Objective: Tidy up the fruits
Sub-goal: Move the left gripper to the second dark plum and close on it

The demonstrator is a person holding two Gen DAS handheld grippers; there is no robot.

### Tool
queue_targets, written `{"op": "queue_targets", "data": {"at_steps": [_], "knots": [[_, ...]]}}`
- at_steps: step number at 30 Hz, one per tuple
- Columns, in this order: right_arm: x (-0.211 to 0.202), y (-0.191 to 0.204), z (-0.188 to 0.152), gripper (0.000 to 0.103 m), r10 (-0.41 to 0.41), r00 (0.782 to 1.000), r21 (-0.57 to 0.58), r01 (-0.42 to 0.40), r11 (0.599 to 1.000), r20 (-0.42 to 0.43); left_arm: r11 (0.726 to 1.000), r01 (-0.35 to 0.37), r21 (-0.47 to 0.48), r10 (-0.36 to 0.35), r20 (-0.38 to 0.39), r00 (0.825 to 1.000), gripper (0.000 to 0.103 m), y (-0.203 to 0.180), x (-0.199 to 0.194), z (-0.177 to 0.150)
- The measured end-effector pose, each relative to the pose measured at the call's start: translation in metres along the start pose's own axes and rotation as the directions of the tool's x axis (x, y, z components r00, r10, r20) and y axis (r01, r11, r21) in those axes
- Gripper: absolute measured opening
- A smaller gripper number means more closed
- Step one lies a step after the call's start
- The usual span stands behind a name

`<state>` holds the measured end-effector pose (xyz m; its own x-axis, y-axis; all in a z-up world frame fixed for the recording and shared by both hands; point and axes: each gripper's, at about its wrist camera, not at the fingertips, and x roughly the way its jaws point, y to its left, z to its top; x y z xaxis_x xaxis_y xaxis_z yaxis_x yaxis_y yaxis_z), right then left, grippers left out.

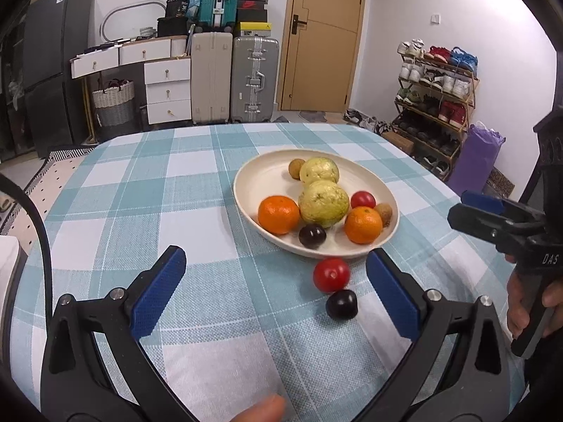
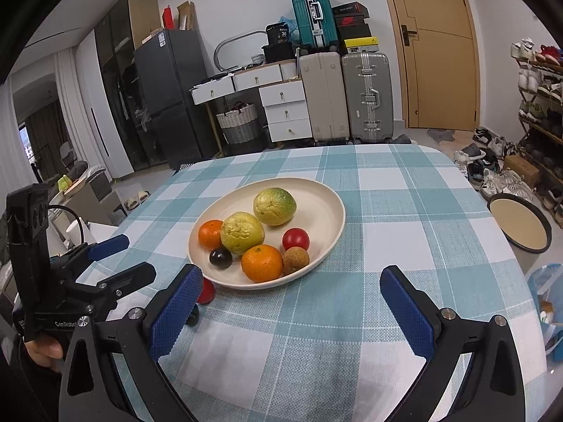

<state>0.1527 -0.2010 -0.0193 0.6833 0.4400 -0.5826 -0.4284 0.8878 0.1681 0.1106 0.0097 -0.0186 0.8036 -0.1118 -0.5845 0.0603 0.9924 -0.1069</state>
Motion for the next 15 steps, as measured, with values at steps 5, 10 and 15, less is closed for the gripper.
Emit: {"op": "queue_targets", "data": {"at_steps": [5,10,15], "knots": [[0.0,0.003,-0.004,0.103,-0.018,0.999,-0.015,0.018,1.0,-0.028,1.0,0.007,0.027,-0.006,-0.039,0.999,0.102,-0.008,0.0,-0.007],[-0.001,0.009,-0.009,0.103,-0.022,0.999,-0.037,0.021,0.999,-0.049,0.999,0.015,0.051,-0.009,-0.119,0.993,0.102,-0.015,0.012,-0.011],[-0.002,0.013,-0.014,0.103,-0.025,0.997,-0.052,0.021,0.998,-0.072,0.997,0.025,0.067,-0.015,-0.148,0.989,0.102,-0.019,0.019,-0.012]]}}
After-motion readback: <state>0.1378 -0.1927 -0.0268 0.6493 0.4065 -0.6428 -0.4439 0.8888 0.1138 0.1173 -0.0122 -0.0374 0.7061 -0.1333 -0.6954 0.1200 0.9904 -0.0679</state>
